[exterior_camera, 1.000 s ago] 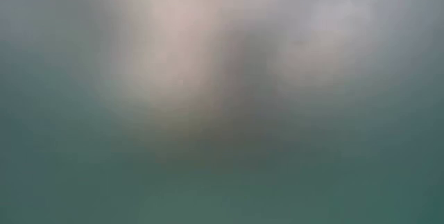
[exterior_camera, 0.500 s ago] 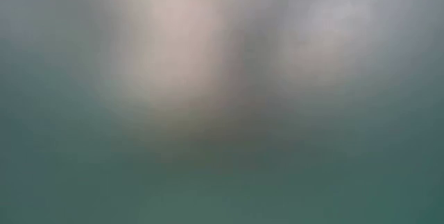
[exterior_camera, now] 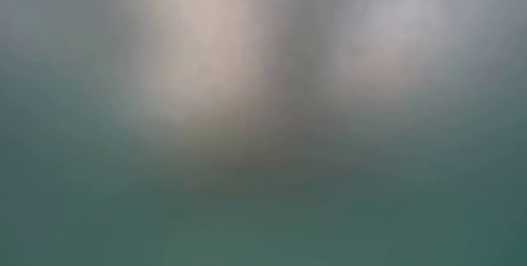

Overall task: Sort cables
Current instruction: Put the top blue video cable into the orange bin

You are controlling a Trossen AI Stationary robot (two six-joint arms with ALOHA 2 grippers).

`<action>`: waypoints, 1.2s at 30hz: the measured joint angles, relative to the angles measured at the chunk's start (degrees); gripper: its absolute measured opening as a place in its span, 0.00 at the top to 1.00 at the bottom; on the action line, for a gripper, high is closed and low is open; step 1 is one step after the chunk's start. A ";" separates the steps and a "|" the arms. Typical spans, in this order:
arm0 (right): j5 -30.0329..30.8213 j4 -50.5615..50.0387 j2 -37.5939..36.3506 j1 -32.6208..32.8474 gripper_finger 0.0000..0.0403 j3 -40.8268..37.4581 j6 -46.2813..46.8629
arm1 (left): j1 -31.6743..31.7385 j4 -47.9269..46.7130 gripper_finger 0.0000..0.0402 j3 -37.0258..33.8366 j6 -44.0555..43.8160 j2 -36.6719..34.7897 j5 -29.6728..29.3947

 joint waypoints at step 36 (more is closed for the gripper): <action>-8.23 0.33 2.89 1.62 0.66 0.13 10.92 | -0.04 -0.10 0.99 0.00 0.50 0.02 -0.52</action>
